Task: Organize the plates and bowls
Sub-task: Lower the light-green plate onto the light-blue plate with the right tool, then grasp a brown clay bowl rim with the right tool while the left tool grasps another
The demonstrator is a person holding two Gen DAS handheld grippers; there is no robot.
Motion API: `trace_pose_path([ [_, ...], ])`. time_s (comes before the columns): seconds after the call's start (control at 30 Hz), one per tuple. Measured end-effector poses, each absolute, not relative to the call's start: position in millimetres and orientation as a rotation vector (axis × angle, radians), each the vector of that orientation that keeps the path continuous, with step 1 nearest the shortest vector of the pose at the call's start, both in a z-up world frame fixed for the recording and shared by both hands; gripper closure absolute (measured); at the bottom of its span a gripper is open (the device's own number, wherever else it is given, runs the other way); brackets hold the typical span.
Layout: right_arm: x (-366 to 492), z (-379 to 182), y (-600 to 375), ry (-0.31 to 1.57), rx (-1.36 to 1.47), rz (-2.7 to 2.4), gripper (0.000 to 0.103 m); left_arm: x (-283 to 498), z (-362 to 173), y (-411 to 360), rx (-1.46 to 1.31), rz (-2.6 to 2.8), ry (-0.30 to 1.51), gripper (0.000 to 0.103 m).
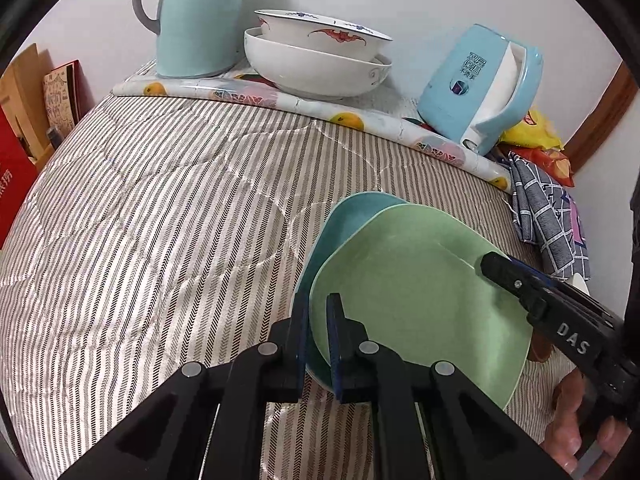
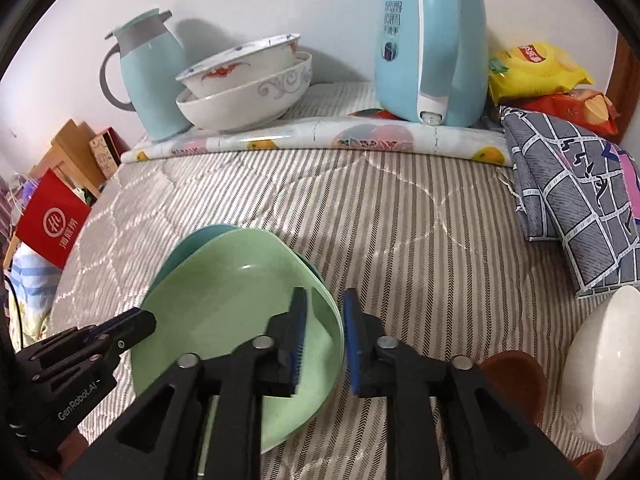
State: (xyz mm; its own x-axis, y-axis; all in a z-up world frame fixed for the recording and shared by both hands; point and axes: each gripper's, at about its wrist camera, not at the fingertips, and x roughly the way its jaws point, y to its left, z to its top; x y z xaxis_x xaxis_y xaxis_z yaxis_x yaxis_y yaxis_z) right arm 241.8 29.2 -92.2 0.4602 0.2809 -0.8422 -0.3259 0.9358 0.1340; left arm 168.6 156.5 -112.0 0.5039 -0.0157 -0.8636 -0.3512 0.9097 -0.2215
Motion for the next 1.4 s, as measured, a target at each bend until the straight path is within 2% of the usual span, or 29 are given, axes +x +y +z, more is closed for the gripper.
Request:
trace_pose_path([
  [0.07,238,-89,25,1.015,-0.034,0.365,0.070,167,-111,157,-0.405,0.205,1.032,0.092],
  [0.23,225,-83,15,1.013,-0.018,0.345,0.070,162,-106,154,-0.410,0.192,1.029,0.087],
  [0.3,219,-81,12,1.016,-0.007,0.350,0.070,159,-103,153,-0.400,0.199,1.019,0.075],
  [0.33,215,-80,11,1.017,-0.009,0.352,0.070,157,-101,152,-0.394,0.203,1.013,0.074],
  [0.47,205,-82,12,1.026,-0.011,0.356,0.071,153,-97,152,-0.399,0.199,1.010,0.074],
  [0.53,202,-85,14,1.033,-0.003,0.371,0.082,152,-96,151,-0.393,0.200,1.010,0.074],
  [0.87,216,-97,30,1.034,-0.022,0.347,0.086,150,-97,154,-0.398,0.197,1.011,0.074],
  [0.97,219,-99,31,1.042,-0.023,0.354,0.084,151,-98,155,-0.398,0.196,1.013,0.074],
  [1.13,215,-93,24,1.027,-0.013,0.344,0.066,153,-97,153,-0.394,0.186,1.013,0.074],
  [1.4,194,-76,-3,0.994,0.000,0.308,0.066,150,-84,131,-0.367,0.156,0.999,0.074],
])
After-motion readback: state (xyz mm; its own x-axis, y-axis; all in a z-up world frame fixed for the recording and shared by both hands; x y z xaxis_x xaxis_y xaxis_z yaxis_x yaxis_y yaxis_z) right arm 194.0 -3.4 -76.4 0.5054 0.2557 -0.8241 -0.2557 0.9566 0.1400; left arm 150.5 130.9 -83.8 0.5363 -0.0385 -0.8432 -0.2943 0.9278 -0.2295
